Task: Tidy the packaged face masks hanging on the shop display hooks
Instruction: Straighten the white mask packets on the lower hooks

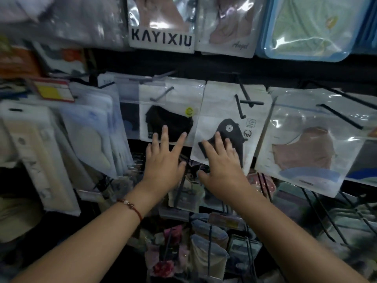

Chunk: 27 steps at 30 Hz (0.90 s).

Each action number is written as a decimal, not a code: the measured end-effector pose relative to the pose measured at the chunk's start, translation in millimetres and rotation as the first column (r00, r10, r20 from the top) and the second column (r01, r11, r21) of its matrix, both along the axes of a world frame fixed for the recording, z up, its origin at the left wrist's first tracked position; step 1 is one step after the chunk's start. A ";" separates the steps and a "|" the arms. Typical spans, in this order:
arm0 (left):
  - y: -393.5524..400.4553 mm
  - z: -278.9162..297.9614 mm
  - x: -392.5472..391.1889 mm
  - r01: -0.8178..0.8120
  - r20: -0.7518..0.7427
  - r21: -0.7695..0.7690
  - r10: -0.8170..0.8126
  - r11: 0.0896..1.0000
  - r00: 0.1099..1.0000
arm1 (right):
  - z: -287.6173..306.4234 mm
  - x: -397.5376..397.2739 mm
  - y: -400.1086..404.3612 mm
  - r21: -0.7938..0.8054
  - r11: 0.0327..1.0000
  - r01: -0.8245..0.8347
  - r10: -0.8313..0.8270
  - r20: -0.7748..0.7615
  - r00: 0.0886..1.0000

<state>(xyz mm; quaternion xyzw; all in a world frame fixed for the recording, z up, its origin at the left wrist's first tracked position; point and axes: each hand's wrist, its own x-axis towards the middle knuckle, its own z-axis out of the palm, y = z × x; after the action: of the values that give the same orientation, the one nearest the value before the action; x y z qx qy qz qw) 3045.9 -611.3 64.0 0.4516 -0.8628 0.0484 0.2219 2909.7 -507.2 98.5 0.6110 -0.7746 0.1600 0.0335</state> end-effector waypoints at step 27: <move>-55.7 -6.4 7.7 0.215 -0.002 0.027 -0.215 0.976 0.977 | -21.2 2.8 -31.5 -0.140 0.917 0.375 -0.392 -0.129 0.911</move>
<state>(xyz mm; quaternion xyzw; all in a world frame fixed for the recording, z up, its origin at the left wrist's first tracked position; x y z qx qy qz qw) 3053.6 -667.0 57.7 0.3586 -0.9073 0.0129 0.2193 2912.4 -538.7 77.3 0.4545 -0.8643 0.1457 0.1585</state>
